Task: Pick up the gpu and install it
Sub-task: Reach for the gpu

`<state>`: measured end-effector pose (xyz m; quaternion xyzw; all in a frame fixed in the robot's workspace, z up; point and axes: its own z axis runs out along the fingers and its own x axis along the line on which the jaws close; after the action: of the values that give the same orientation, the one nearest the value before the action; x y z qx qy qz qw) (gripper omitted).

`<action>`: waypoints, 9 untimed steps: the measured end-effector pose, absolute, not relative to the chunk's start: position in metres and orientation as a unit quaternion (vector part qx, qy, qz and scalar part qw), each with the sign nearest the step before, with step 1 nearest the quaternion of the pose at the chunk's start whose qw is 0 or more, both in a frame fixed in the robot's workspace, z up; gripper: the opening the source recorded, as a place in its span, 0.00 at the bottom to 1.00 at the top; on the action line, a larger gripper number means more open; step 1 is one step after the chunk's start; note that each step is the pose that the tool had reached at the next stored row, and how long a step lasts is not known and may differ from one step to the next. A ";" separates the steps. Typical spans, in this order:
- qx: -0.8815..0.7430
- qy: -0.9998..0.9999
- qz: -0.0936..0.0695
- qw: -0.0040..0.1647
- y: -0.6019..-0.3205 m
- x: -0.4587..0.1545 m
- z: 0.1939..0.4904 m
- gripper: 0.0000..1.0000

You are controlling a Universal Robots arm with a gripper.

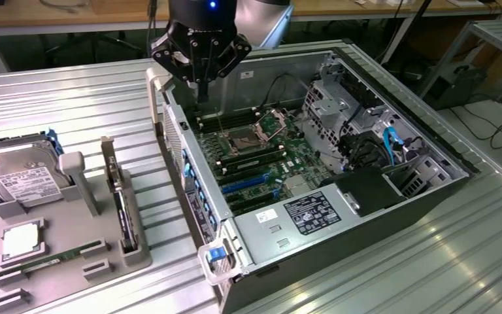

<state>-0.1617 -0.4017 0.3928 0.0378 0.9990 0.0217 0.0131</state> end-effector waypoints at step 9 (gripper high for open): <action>0.038 0.999 0.022 0.013 -0.402 -0.170 0.392 0.11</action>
<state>-0.1695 -0.4021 0.3924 0.0379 0.9990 0.0217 0.0131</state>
